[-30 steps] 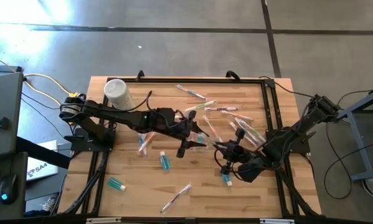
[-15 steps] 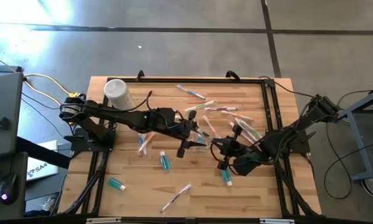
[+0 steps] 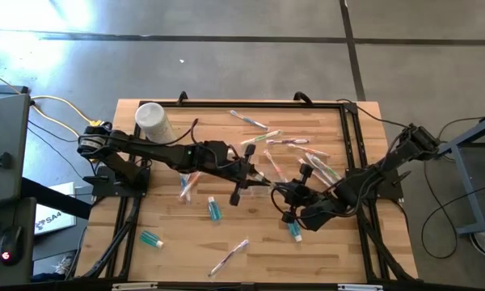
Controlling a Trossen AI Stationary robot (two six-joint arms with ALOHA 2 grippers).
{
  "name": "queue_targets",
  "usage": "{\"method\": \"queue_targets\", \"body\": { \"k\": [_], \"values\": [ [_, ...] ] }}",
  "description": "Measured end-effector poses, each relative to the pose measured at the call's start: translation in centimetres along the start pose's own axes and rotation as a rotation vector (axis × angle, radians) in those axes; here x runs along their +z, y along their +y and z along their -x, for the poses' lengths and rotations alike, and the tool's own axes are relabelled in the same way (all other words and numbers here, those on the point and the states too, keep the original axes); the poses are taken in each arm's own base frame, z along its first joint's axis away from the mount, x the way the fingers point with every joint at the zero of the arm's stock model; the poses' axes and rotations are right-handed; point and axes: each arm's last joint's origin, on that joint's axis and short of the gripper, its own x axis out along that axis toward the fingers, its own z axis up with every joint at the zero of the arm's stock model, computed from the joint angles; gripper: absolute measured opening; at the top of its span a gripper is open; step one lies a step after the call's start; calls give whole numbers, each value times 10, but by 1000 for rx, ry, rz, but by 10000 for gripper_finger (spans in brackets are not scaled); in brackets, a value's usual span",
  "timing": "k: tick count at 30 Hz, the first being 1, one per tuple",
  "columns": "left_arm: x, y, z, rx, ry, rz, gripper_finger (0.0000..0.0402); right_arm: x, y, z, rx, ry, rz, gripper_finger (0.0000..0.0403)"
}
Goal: Pick & Place toothbrushing station
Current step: Put the green toothbrush into the transparent organizer
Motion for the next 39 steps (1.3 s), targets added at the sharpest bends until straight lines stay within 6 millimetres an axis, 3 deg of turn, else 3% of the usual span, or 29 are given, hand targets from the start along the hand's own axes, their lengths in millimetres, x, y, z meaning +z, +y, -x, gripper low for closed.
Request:
{"method": "queue_targets", "body": {
  "k": [4,11,17,29,39],
  "values": [
    [-3,-1,1,-7,40,14,7,0,0,0,4,3,-4,68],
    [10,-8,27,-15,136,72,6,-1,3,9,44,-1,3,156],
    [-1,-6,42,21,323,203,6,-1,4,16,83,3,-10,207],
    [-26,36,52,170,462,350,6,-2,4,15,82,12,-24,203],
    [-58,48,29,75,500,471,5,-4,3,15,79,24,-20,203]
  ]
}}
